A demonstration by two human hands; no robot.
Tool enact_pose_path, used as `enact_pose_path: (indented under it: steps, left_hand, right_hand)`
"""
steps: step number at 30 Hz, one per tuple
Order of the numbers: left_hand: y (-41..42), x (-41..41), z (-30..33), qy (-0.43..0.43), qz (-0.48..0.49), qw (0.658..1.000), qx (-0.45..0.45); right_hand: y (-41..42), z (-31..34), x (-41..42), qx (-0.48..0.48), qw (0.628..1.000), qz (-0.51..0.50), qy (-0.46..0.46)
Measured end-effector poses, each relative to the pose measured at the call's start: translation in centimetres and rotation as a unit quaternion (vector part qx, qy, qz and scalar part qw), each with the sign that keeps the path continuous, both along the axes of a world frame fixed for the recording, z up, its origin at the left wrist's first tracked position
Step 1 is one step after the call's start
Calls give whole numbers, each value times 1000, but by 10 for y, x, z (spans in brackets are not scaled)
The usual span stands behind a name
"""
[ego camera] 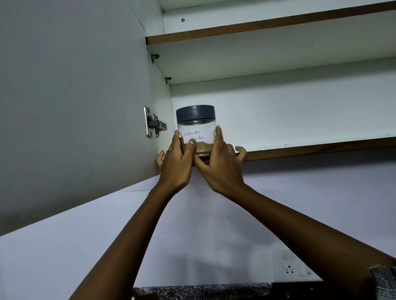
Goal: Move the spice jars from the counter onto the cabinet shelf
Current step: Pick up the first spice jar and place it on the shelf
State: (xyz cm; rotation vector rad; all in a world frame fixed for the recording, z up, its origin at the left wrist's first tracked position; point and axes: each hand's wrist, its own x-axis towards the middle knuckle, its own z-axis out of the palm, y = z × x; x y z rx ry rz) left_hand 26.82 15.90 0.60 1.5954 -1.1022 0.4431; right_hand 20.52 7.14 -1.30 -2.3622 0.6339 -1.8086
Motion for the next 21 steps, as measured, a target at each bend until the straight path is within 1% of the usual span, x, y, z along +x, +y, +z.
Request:
enact_pose_path:
  steps: [5,9,12,17,21]
  left_hand:
    - [-12,10,0,-18,45,999,9]
    - [-22,20,1,-61,130,988,62]
    - [-26,21,-1,-86,182,978,59]
    - [-28,23,-6,-100,198,974,35]
    - [-25,21,-9,-92,184,979,1]
  right_hand:
    - [0,-1,10,-10,998,-67,7]
    - [-1,-1,12,-13,996,-84,28]
    - [-2,-1,11,-13,995,-88,45]
    - [-1,0,7,-8,996,-73,59]
    - [-1,1,4,0,995,-64,71]
